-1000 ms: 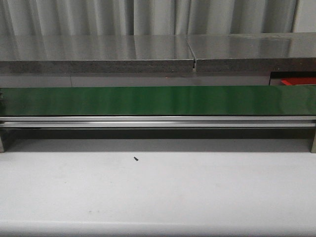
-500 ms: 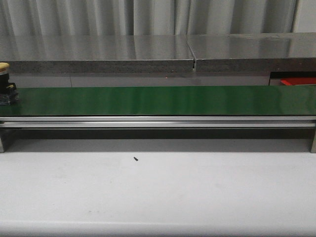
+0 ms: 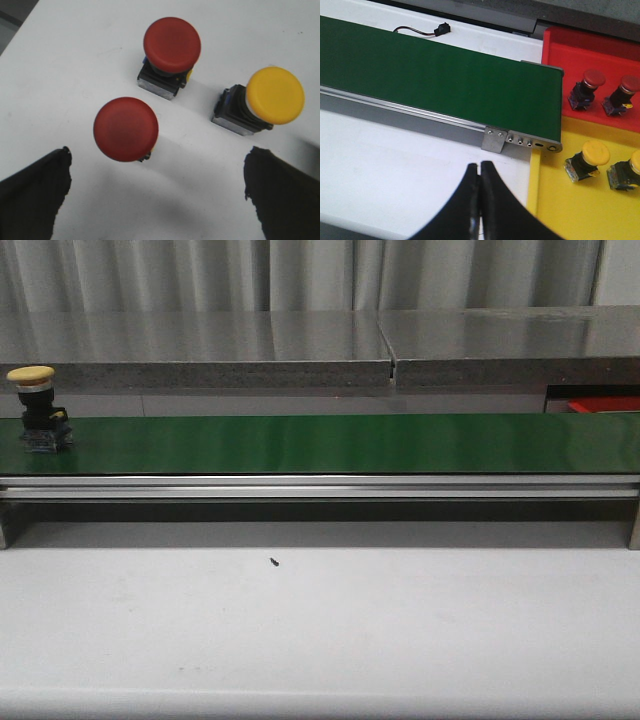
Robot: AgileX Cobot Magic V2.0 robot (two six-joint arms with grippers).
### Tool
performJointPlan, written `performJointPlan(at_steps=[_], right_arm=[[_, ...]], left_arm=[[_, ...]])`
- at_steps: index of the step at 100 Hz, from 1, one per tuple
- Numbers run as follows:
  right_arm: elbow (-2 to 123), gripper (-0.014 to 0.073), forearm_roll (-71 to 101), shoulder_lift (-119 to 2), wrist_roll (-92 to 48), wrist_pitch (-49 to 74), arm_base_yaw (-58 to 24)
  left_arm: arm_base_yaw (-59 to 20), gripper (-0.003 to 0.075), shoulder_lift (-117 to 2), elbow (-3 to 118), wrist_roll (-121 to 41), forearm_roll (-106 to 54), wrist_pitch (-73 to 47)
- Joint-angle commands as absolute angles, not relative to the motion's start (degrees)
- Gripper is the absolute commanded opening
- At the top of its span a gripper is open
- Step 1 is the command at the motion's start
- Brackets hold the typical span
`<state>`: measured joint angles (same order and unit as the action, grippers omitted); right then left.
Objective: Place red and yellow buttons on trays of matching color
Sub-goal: 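Move the left gripper to the loose buttons and grasp a red button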
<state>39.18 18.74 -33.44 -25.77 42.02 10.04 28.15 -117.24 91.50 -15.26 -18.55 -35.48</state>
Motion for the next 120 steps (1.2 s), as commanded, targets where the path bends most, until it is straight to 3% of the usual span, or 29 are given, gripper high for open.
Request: performJointPlan(at_steps=[1, 44, 75, 89, 108, 120], right_arm=[[40.6, -0.0066, 19.9, -33.4, -26.1, 38.7, 9.9], [40.6, -0.0066, 19.9, -33.4, -26.1, 38.7, 9.9], [40.6, -0.0066, 19.9, -33.4, -26.1, 38.7, 9.9], [40.6, -0.0066, 19.9, -33.4, -26.1, 38.7, 9.9], [40.6, -0.0066, 19.9, -33.4, -26.1, 38.7, 9.9], [40.6, -0.0066, 19.9, -33.4, -26.1, 38.7, 9.9]], left_arm=[[28.2, 0.0672, -114.9, 93.3, -14.7, -19.0, -30.2], [28.2, 0.0667, -121.6, 99.4, -14.7, -18.3, -29.1], [28.2, 0.0552, -123.1, 100.3, -14.7, -18.5, -28.7], [28.2, 0.0439, -123.1, 100.3, -14.7, -18.5, -28.5], [28.2, 0.0181, -123.1, 100.3, -14.7, -18.9, -29.7], [28.2, 0.006, -122.8, 100.3, -14.7, -20.0, -31.7]])
